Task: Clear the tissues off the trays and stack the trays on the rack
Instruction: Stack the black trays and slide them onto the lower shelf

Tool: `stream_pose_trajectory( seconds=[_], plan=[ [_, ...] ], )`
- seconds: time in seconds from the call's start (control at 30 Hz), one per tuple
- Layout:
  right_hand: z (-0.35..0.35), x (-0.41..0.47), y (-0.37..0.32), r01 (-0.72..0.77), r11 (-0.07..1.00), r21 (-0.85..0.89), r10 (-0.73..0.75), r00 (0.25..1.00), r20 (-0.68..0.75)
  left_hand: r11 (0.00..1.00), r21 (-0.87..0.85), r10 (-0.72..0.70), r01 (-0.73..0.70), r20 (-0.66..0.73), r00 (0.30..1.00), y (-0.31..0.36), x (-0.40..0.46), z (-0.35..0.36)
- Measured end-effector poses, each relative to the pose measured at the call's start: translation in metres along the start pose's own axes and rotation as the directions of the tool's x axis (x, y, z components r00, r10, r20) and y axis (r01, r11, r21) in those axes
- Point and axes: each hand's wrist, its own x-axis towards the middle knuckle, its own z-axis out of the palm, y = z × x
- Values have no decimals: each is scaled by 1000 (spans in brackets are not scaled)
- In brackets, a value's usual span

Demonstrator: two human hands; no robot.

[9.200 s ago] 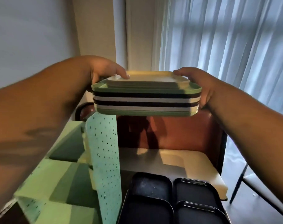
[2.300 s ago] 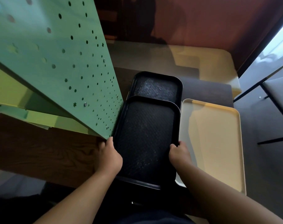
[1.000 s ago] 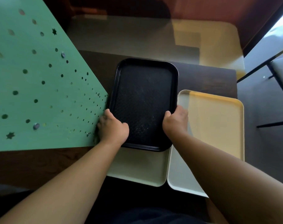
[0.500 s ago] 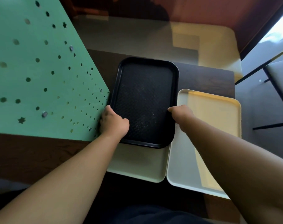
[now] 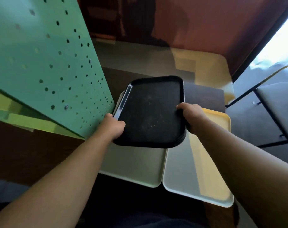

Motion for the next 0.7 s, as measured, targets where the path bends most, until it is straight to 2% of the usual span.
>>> stream_pose_trajectory(
  seconds=[0.1, 0.23, 0.33, 0.4, 0.53, 0.67, 0.7],
  plan=[
    [-11, -15, -15, -2, 998, 68, 2, 1000, -4, 991, -121, 46, -50, -39, 998, 13, -8, -22],
    [-28, -37, -30, -53, 987, 154, 45, 997, 58, 948, -309, 89, -74, 34, 996, 42, -39, -55],
    [-47, -50, -42, -60, 989, 138, 41, 990, 136, 908, -392, 187, -145, 71, 980, 60, -71, -82],
    [-59, -58, -53, -7, 993, 118, -17, 980, 200, 885, -430, 234, -180, 77, 969, 67, -89, -97],
    [-77, -76, -70, 83, 993, 86, -105, 951, 291, 877, -346, 370, -334, 41, 928, 80, -118, -123],
    [-88, -101, -79, 197, 978, 68, -208, 949, 235, 876, -115, 472, -468, 5, 882, 81, -155, -146],
    [-86, -112, -82, 155, 982, 107, -178, 951, 254, 859, -52, 509, -509, 0, 861, 79, -161, -150]
  ],
)
